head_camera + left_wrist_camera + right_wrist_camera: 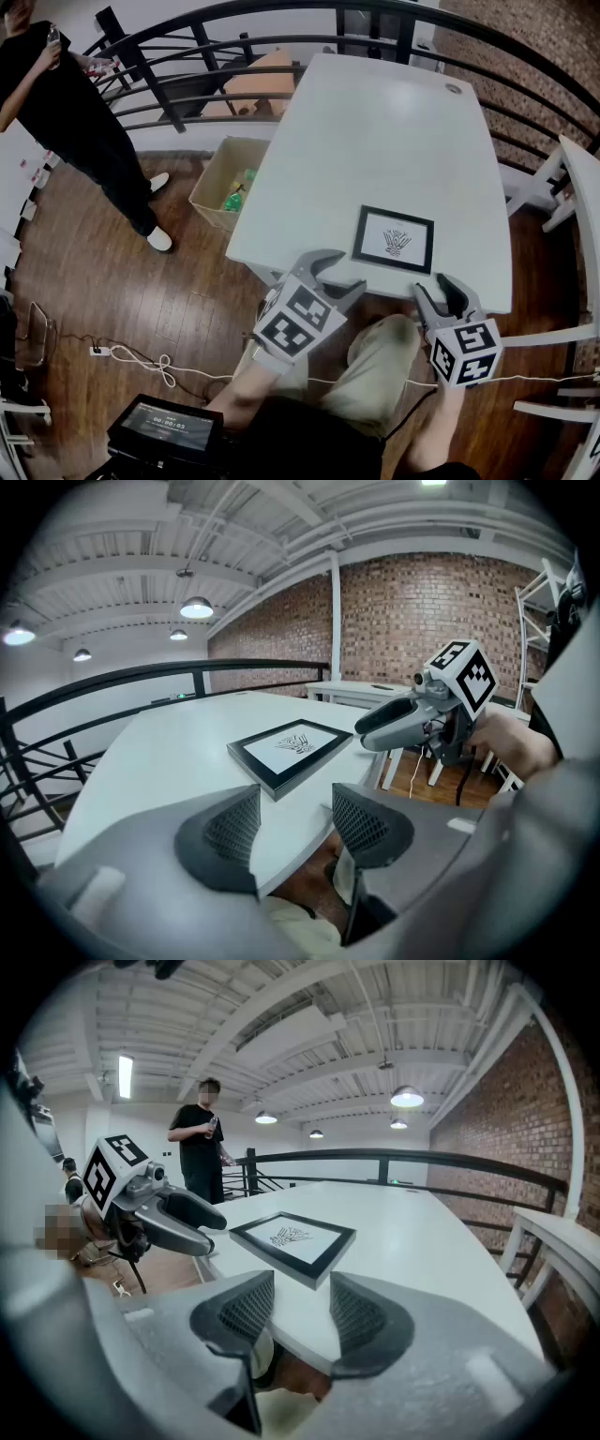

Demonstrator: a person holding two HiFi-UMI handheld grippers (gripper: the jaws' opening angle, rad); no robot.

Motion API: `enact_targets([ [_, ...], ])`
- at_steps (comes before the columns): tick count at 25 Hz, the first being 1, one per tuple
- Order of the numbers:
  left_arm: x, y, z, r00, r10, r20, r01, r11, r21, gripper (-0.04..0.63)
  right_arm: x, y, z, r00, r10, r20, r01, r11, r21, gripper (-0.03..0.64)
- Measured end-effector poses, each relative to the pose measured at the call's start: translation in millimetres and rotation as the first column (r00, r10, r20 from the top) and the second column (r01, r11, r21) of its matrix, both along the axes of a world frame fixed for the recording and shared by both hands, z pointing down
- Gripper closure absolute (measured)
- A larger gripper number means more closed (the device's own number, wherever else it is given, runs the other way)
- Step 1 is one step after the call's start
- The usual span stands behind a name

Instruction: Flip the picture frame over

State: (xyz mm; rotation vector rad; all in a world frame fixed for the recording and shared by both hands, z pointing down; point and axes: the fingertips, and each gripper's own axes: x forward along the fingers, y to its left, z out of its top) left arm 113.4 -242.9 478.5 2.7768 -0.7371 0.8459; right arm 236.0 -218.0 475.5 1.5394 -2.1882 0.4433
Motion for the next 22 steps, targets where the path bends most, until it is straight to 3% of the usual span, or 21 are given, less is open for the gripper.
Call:
enact_targets([
  [6,6,-10,4,0.995,0.021,0.094,-0.019,1.000,-0.025,0.345,0,-6,6,0.998,-0.008,-0.055,0.002,0.994,-0.106,0.448],
  [14,10,-10,6,0.989,0.075,0.125,-0.065,0.995,-0.078,0.364,0,-10,10,0.999,-0.014,-0.046,0.005,0.984,-0.180,0.448],
  [22,12,-9,9,0.986,0.098,0.134,-0.086,0.992,-0.092,0.379,-3,-13,15,0.998,-0.024,-0.056,0.013,0.983,-0.183,0.449],
])
